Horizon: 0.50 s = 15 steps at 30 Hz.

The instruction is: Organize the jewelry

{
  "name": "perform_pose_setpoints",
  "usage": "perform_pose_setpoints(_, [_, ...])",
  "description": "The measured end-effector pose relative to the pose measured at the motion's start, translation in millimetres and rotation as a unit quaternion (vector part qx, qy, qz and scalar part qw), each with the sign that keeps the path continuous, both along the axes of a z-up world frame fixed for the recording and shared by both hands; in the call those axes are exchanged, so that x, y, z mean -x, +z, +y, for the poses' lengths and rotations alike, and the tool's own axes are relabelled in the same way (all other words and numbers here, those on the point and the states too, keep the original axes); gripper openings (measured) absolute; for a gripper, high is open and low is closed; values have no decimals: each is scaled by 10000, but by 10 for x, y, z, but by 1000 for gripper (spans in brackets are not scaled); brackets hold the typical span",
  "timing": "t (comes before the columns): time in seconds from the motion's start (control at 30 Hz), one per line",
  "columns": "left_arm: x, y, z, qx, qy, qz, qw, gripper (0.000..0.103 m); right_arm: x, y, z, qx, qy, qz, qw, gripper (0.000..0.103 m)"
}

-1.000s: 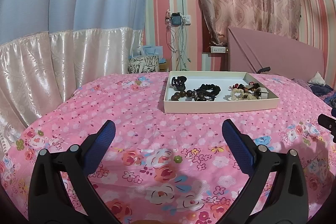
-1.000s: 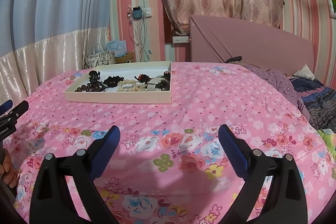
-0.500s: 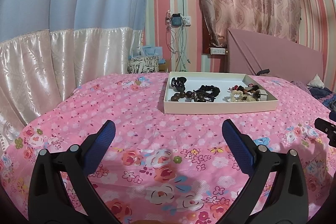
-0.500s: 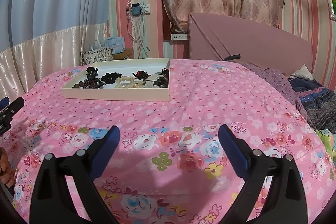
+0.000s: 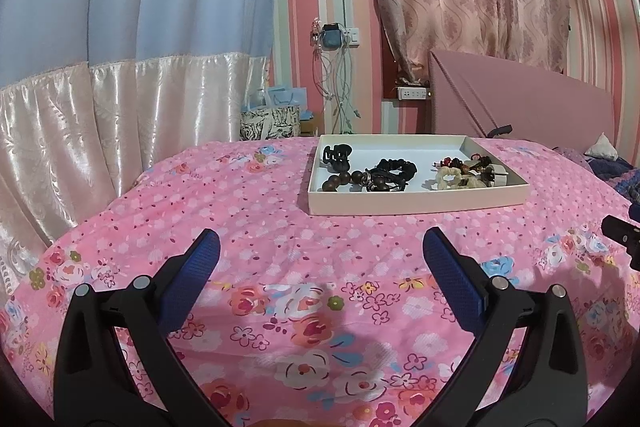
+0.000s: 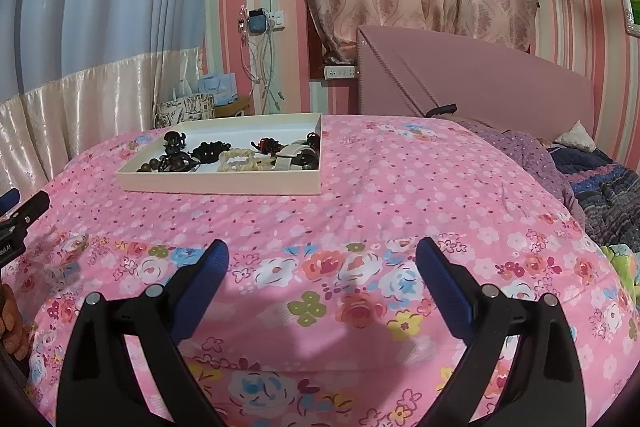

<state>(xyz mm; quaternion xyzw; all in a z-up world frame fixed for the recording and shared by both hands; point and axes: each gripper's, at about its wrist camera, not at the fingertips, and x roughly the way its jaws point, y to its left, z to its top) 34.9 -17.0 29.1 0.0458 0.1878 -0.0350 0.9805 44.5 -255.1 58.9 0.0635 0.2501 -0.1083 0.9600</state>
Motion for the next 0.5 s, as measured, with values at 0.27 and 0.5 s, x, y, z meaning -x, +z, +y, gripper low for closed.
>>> perform_pose_setpoints(0.27, [-33,-7,-28,-13,11,-7,10000,100,-17,12,23,10,70,2,10000,95])
perform_pose_setpoints(0.5, [-37,-15,-36,-58,2,18,10000,100,-29,15,25,-23,46,-23,10000,95])
